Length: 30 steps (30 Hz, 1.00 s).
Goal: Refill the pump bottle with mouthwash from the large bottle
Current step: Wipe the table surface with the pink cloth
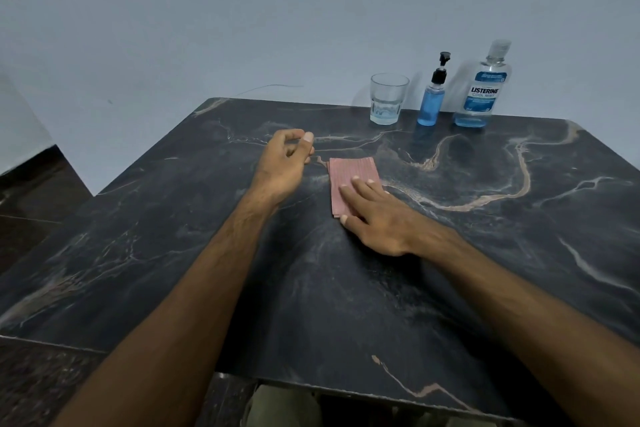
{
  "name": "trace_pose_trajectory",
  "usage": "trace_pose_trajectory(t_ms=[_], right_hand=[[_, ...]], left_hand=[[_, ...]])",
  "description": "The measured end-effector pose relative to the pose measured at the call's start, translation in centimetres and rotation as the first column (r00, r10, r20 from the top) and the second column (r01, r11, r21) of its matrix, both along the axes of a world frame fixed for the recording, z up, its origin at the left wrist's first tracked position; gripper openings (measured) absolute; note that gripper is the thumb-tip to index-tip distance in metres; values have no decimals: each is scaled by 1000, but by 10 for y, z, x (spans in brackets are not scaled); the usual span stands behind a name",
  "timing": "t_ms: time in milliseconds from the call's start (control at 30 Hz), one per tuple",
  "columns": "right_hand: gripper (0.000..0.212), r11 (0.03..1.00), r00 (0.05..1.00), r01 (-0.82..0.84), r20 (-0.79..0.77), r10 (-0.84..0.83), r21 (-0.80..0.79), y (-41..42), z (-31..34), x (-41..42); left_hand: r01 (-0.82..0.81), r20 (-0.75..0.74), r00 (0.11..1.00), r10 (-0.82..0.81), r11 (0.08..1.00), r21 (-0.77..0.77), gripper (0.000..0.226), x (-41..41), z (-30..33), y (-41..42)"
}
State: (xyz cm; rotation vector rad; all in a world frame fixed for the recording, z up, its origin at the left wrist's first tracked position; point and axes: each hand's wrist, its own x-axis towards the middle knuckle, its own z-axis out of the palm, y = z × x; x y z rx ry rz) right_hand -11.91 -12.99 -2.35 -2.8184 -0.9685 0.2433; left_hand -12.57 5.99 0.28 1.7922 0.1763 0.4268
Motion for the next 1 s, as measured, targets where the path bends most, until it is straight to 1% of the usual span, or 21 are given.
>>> trace_pose_trajectory(t_ms=[167,267,467,767,1000], right_hand=[[58,998,999,46,16,-46,31,21,-3,21],[55,997,996,76,41,-77,27,38,-1,51],[44,991,990,129,60,-131,27,67,3,116],[48,982,981,180,64,-183,56,92,4,194],[52,984,980,160,109,-168,81,96,-3,216]], left_hand=[[1,-27,1000,-1,1000,25,28,15,2,8],[3,-51,999,0,998,63,34,29,2,10],[-2,-83,996,11,994,110,35,68,4,12],[-14,-116,993,26,995,102,32,129,-4,29],[-6,-129,991,21,993,118,32,158,-16,38]])
